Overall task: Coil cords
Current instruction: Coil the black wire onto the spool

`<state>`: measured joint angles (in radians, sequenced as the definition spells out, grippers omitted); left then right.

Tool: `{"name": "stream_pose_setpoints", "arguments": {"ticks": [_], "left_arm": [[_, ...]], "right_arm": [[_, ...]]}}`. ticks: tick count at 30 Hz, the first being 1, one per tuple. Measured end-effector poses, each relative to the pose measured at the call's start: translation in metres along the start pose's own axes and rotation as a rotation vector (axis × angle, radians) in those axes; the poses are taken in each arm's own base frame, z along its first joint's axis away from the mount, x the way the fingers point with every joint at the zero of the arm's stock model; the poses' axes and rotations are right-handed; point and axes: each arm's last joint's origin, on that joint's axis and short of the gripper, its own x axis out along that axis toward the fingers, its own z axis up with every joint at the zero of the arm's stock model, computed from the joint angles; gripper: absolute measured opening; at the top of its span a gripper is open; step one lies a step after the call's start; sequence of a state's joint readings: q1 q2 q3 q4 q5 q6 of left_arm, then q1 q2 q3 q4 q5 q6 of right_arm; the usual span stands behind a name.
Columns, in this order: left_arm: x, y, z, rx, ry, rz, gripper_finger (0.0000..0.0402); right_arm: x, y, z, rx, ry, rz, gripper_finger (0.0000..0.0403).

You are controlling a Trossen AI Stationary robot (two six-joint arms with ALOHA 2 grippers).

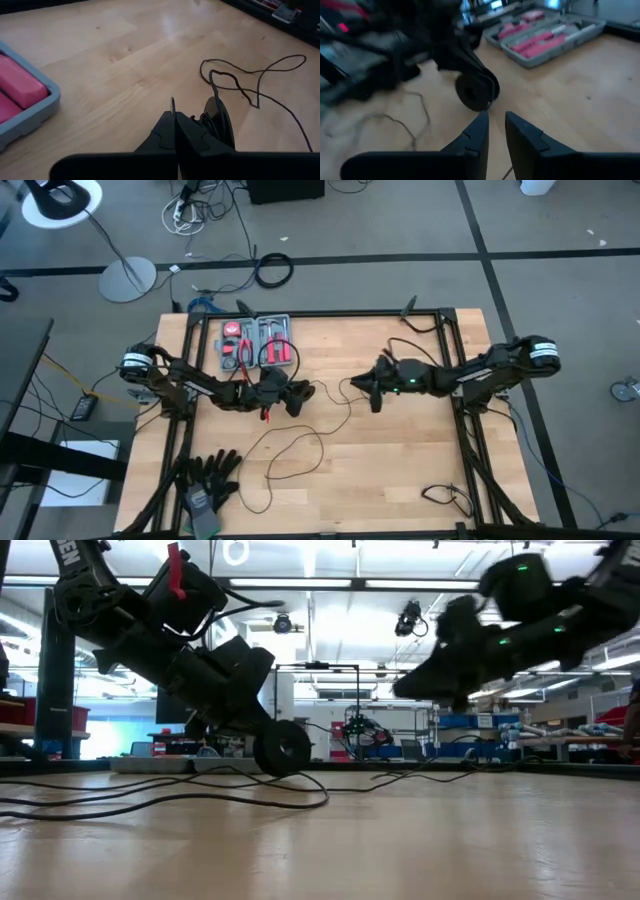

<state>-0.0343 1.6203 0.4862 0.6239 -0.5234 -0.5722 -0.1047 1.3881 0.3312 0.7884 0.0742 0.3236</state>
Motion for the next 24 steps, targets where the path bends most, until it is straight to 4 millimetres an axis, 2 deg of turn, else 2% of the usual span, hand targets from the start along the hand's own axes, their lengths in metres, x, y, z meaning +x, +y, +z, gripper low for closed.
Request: {"name": "stream_pose_setpoints", "arguments": {"ticks": [7, 17, 24], "left_arm": [[-0.003, -0.004, -0.001, 0.090, -0.019, 0.001, 0.0000], [-0.006, -0.008, -0.003, 0.185, -0.038, 0.017, 0.0000], [-0.007, -0.009, -0.004, 0.187, -0.038, 0.014, 0.0000]], "right_arm": [[0.033, 0.004, -0.006, 0.050, 0.102, -0.034, 0.0077], [0.075, 0.021, -0.016, 0.044, 0.135, 0.012, 0.0156], [0.082, 0.022, -0.016, -0.028, 0.147, 0.001, 0.0183]]}}
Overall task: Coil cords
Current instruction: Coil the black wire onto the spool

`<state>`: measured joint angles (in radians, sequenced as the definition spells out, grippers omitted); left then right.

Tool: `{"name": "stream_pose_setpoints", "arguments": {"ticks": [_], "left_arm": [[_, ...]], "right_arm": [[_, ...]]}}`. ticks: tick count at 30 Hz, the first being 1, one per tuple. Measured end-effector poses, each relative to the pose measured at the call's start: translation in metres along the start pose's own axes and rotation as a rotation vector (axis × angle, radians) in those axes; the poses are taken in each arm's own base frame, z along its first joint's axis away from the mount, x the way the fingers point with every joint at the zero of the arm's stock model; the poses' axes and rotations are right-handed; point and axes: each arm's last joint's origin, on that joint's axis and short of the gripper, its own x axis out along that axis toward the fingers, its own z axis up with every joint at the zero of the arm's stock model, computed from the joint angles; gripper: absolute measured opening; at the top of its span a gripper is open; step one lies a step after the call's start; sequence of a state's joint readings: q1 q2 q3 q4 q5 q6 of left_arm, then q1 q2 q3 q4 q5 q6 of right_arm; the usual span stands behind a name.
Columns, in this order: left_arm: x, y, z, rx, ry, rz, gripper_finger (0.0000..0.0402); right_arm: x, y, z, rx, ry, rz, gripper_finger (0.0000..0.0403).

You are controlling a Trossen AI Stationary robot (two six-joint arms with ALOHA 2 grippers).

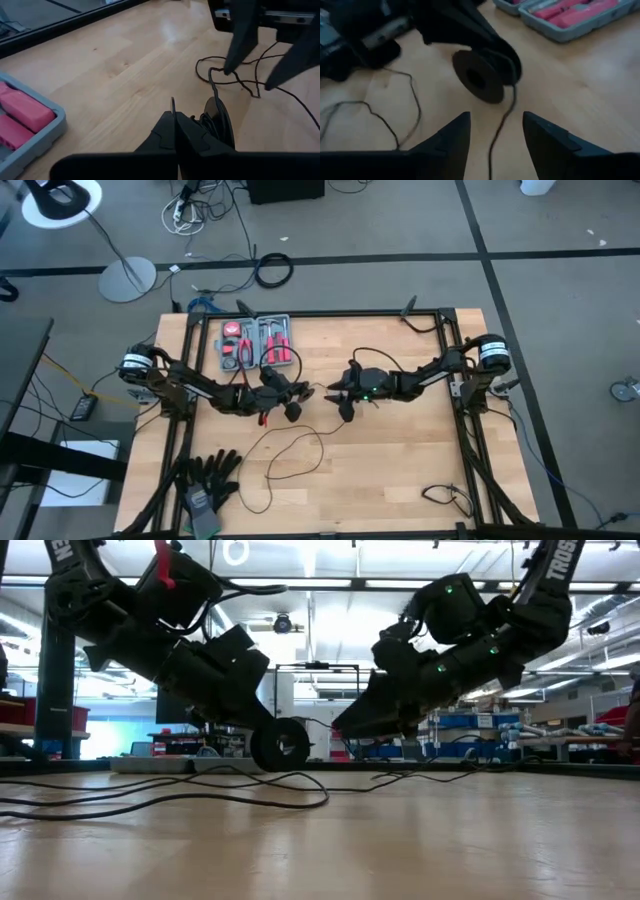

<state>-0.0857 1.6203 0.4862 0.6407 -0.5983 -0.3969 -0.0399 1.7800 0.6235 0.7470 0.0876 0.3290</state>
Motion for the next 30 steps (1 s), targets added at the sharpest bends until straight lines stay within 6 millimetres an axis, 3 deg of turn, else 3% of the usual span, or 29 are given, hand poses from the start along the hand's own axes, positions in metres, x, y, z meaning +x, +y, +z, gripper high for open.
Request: {"name": "stream_pose_setpoints", "arguments": {"ticks": [11, 19, 30], "left_arm": [[0.000, -0.001, 0.001, -0.008, -0.010, -0.006, 0.0000], [0.000, -0.003, 0.006, -0.044, -0.057, -0.026, 0.0000], [0.000, -0.002, 0.006, -0.067, -0.056, -0.024, 0.0000]], "right_arm": [[-0.001, -0.002, -0.003, -0.019, 0.005, -0.124, 0.0154], [-0.002, 0.010, -0.008, -0.016, 0.010, -0.086, 0.0012], [-0.002, 0.015, -0.008, 0.043, 0.011, -0.038, 0.0039]]}}
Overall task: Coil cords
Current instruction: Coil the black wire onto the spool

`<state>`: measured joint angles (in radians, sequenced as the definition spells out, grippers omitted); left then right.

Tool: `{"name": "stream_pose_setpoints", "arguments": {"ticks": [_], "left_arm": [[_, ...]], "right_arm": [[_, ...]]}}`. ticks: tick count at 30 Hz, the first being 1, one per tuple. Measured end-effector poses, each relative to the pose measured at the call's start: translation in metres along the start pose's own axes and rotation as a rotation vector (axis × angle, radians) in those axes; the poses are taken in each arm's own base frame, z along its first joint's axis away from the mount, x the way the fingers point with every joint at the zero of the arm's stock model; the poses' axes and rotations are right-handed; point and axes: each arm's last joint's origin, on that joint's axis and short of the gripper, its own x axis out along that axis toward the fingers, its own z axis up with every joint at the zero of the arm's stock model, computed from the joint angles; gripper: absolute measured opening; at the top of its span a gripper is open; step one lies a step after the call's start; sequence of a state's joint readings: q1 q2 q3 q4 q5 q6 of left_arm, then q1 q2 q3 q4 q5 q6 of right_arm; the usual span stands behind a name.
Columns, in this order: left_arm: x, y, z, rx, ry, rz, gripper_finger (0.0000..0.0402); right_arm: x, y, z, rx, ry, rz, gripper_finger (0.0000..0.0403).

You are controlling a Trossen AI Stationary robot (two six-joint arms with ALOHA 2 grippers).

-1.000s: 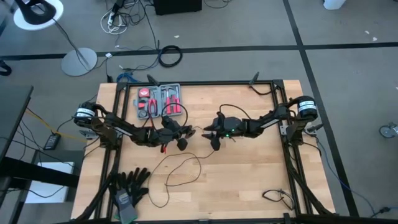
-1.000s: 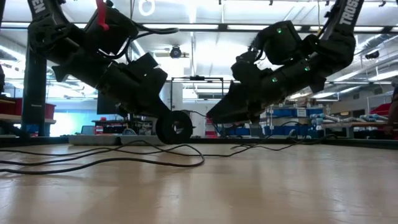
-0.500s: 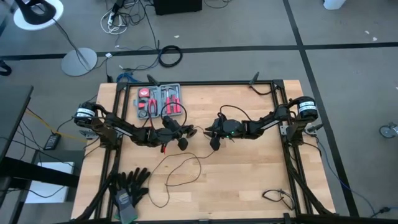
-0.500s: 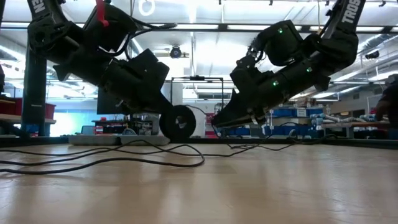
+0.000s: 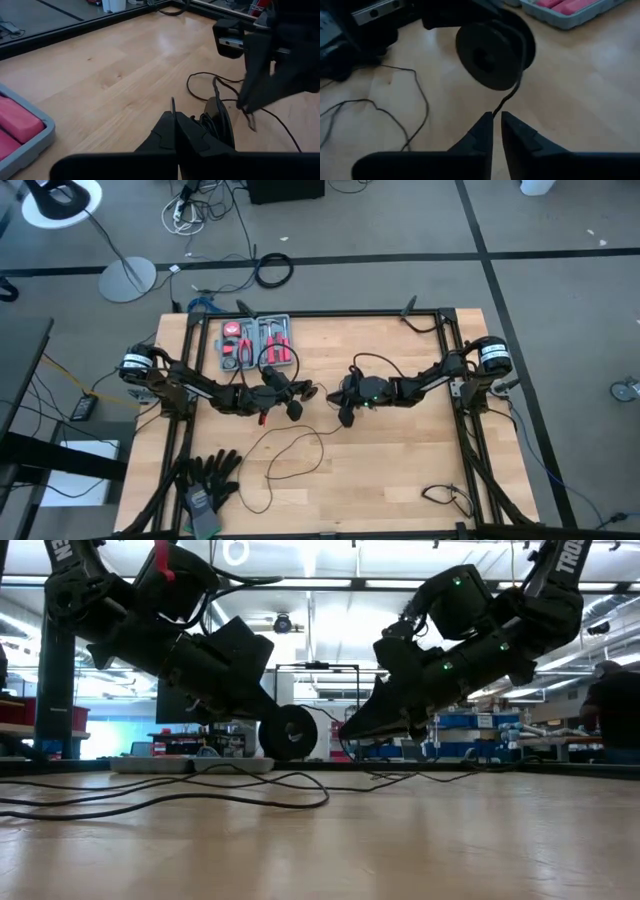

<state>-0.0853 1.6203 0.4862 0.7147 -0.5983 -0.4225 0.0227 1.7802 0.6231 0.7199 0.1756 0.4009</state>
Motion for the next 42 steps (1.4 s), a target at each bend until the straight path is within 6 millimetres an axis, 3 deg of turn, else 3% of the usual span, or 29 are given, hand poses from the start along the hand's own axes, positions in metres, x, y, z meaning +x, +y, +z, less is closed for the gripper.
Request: {"name": "stream_pose_setpoints", "arguments": {"ticks": [13, 16, 20, 31, 38, 42], "left_arm": [[0.000, -0.001, 0.003, -0.016, -0.028, 0.008, 0.0000], [0.000, -0.001, 0.004, -0.029, -0.045, 0.000, 0.0000], [0.000, -0.002, 0.007, -0.047, -0.069, -0.010, 0.0000], [-0.002, -0.010, 0.021, -0.137, -0.168, -0.134, 0.0000], [0.010, -0.012, 0.036, -0.145, -0.178, -0.099, 0.0000], [0.017, -0.013, 0.038, -0.086, -0.117, 0.008, 0.0000]], "right_arm": [[0.000, -0.003, -0.005, 0.058, 0.039, -0.043, 0.0110], [0.000, -0.005, -0.006, 0.056, 0.047, -0.083, 0.0088], [-0.001, -0.004, -0.011, 0.027, 0.060, -0.144, 0.0014], [0.001, -0.003, -0.005, 0.039, 0.029, -0.199, 0.0002], [0.025, 0.016, 0.022, -0.060, 0.065, -0.133, 0.0001], [0.040, 0.025, 0.021, -0.103, 0.102, -0.090, 0.0001]]}}
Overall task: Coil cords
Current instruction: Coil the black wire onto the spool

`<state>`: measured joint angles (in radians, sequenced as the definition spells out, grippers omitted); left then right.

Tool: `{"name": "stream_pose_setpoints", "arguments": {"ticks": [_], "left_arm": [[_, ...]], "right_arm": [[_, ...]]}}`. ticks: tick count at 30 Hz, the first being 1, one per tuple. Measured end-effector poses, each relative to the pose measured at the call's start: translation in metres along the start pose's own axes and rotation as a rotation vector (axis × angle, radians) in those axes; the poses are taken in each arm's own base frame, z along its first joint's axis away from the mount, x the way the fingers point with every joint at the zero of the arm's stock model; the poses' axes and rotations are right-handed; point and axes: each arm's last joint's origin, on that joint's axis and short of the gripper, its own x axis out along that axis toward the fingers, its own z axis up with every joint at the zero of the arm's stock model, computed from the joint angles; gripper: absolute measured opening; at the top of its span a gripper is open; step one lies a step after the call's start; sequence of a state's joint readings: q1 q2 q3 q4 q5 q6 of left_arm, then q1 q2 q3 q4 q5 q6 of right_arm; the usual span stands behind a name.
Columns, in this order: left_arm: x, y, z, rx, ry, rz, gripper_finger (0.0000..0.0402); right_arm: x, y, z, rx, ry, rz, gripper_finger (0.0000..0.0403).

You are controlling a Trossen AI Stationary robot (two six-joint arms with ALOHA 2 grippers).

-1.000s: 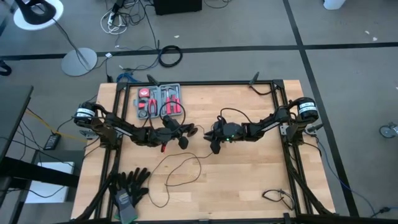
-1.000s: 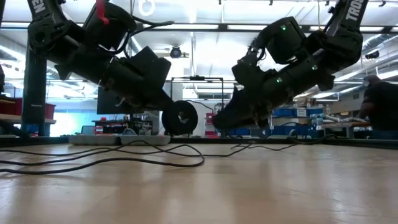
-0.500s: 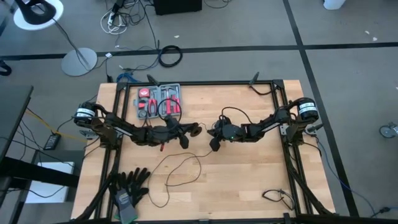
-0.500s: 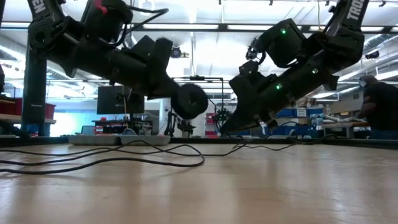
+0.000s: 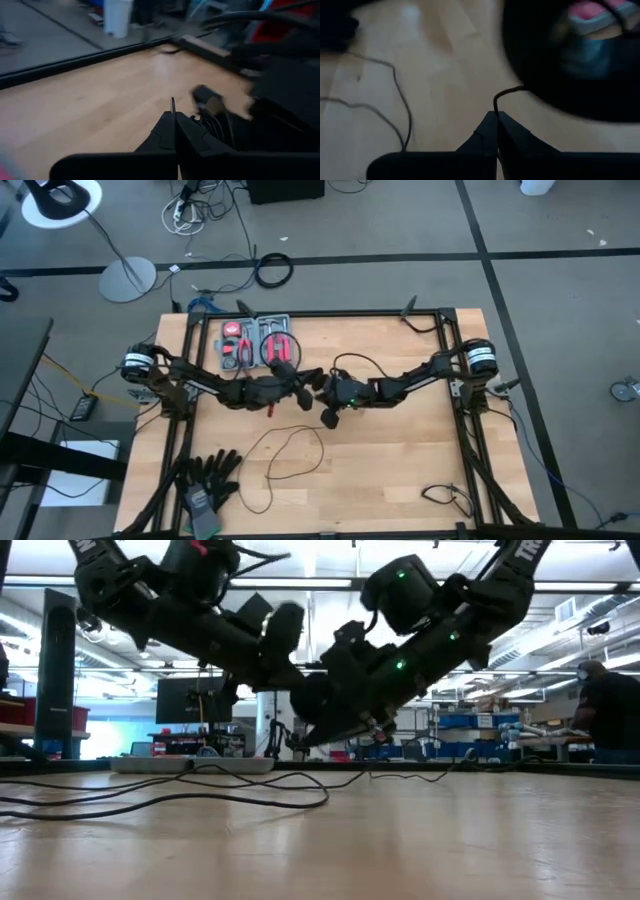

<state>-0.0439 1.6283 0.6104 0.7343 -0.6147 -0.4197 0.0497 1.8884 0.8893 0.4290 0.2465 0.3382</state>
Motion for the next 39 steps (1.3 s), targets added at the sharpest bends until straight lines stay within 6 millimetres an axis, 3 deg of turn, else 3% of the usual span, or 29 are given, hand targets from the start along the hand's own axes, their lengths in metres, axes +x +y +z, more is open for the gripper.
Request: {"name": "stream_pose_setpoints", "arguments": {"ticks": [9, 28, 39], "left_arm": [[0.001, 0.004, -0.009, 0.111, 0.111, 0.072, 0.0000], [-0.002, 0.008, -0.024, 0.143, 0.305, 0.011, 0.0000], [-0.004, 0.010, -0.028, 0.195, 0.359, -0.004, 0.0000]], "right_arm": [[0.000, 0.011, 0.006, -0.056, -0.083, 0.068, 0.0000], [0.004, -0.003, 0.015, -0.061, -0.123, 0.082, 0.0003], [0.005, -0.008, 0.016, -0.056, -0.118, 0.069, 0.0031]]}}
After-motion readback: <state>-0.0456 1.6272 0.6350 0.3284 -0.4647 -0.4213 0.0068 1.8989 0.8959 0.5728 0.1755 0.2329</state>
